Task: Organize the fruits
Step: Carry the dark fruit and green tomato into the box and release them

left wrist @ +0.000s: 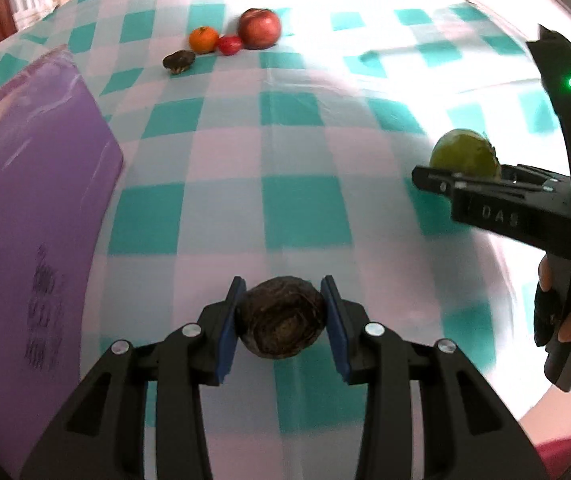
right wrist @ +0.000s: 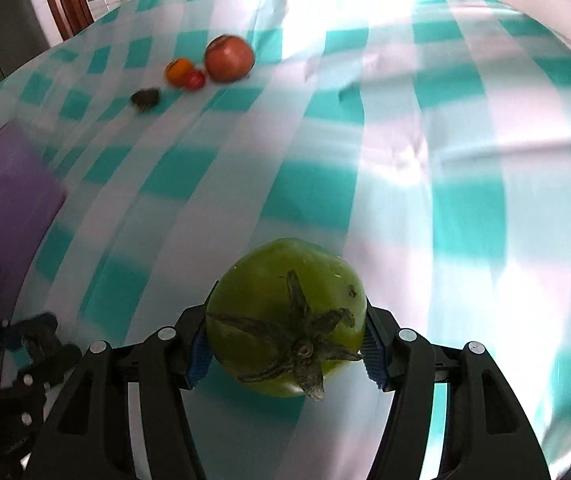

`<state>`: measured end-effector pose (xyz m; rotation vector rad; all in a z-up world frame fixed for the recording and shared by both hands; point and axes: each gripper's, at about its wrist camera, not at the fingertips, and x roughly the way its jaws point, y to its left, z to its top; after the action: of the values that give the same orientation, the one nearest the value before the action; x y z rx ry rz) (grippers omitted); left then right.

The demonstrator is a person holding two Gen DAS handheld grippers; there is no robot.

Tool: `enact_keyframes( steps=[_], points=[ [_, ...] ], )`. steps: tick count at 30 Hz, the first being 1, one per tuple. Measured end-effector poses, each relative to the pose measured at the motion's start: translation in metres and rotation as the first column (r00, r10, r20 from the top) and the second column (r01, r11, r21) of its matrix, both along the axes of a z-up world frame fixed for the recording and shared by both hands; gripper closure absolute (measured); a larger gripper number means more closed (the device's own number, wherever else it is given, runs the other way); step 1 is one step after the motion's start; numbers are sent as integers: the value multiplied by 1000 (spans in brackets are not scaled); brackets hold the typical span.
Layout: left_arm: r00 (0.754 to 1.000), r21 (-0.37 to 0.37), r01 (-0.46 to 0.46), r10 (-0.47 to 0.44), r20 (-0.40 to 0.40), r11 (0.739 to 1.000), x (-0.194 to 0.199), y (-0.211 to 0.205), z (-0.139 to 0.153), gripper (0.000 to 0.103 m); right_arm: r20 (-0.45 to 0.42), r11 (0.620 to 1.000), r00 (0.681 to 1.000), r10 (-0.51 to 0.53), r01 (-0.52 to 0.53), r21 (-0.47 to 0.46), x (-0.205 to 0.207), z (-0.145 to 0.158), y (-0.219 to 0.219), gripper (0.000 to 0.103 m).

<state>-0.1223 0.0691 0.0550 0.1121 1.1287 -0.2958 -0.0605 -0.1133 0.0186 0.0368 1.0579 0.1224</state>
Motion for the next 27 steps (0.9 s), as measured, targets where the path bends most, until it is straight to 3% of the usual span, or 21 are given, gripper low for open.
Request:
enact_keyframes(
  steps=[6, 13, 20, 27],
  points=[
    [993, -25, 82, -80, 86, 996, -37, 21, 42, 64, 7, 999, 999, -34, 34, 1, -55, 26, 15, 44],
    [972, -57, 51, -37, 231, 997, -51, 65, 108, 64, 146, 999, 989, -9, 4, 33, -74, 98, 54, 44],
    [946, -53, -110, 121, 300, 993, -62, 141, 146, 64, 214, 987, 969, 121, -141, 81, -61, 147, 134, 44],
    [937, -19, -262, 259, 235, 965, -57, 198, 133, 64, 190, 950, 946, 261, -288, 126, -31, 167, 210, 44]
  ],
)
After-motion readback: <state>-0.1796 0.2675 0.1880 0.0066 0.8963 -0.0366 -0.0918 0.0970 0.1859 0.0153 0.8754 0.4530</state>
